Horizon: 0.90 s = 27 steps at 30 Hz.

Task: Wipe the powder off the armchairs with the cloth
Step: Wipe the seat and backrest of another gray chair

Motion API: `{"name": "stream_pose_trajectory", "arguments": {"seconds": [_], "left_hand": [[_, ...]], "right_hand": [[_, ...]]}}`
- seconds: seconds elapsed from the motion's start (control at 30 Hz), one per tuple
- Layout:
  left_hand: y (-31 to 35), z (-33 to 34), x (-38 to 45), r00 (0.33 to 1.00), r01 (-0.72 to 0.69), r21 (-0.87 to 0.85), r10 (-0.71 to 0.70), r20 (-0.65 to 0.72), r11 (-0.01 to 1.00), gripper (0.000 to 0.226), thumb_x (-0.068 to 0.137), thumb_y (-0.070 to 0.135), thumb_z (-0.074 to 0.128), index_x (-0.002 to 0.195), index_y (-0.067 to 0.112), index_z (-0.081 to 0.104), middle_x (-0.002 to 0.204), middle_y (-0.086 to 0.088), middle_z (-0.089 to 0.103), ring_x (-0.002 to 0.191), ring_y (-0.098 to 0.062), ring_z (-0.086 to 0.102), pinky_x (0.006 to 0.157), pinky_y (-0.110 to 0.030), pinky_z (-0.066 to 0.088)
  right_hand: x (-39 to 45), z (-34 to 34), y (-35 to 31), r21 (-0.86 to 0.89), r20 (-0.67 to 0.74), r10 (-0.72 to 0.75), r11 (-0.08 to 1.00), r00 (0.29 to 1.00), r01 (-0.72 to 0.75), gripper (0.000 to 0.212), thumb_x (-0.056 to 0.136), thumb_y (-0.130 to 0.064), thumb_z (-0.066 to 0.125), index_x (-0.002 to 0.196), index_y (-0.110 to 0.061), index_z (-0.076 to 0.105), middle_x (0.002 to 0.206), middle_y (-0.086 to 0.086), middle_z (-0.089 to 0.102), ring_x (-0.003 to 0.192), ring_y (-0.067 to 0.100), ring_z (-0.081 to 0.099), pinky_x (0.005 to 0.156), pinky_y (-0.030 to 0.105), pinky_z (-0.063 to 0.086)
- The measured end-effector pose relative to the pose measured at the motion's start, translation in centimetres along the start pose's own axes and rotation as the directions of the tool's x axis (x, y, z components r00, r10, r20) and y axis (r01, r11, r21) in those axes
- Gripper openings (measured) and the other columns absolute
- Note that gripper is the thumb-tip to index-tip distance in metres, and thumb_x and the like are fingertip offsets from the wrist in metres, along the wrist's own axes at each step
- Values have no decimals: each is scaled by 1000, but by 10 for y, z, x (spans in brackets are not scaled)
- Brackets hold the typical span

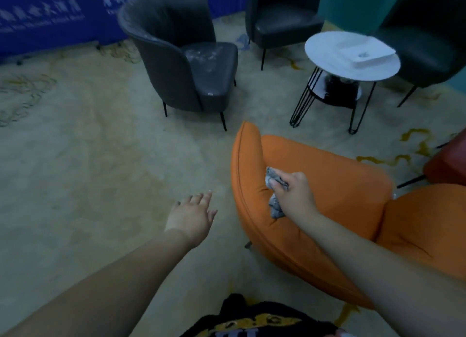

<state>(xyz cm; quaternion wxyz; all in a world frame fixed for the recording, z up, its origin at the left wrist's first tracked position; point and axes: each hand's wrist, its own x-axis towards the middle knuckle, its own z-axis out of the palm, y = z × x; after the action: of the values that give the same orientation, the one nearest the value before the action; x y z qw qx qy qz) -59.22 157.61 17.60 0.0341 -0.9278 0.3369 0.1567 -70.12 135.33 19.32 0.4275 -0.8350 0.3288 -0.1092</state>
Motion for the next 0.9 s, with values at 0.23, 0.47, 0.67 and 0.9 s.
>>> {"name": "stream_pose_trajectory", "arguments": {"seconds": [0.23, 0.47, 0.67, 0.9], "left_hand": [[6, 3, -30, 999, 41, 44, -40, -18, 998, 59, 100, 51, 21, 152, 24, 18, 153, 2, 33, 140, -21, 29, 110, -39, 29], [-21, -9, -44, 998, 52, 36, -50, -46, 998, 58, 101, 49, 21, 153, 24, 16, 155, 1, 29, 142, -22, 25, 114, -40, 23], [-94, -16, -31, 998, 60, 24, -59, -32, 998, 58, 101, 48, 22, 153, 24, 16, 156, 1, 28, 143, -22, 22, 115, -40, 21], [-195, -35, 5, 998, 41, 35, -40, -42, 999, 57, 101, 48, 24, 152, 24, 18, 156, 2, 28, 142, -21, 24, 115, -40, 21]], "right_hand": [[-15, 8, -7, -65, 54, -120, 990, 991, 124, 36, 93, -20, 60, 129, -20, 60, 100, 1, 40, 84, 8, 44, 76, 10, 29], [-23, 42, -29, -74, 111, -158, 983, 981, 166, 35, 91, -21, 63, 127, -20, 63, 102, 5, 43, 87, 11, 47, 81, 12, 31], [3, 98, -71, -73, 105, -186, 978, 977, 194, 35, 90, -17, 65, 125, -17, 64, 98, 6, 44, 90, 18, 52, 77, 12, 29], [39, 174, -127, -88, 78, -134, 986, 988, 140, 35, 91, -18, 64, 126, -15, 63, 101, 6, 43, 88, 15, 50, 76, 10, 27]]}}
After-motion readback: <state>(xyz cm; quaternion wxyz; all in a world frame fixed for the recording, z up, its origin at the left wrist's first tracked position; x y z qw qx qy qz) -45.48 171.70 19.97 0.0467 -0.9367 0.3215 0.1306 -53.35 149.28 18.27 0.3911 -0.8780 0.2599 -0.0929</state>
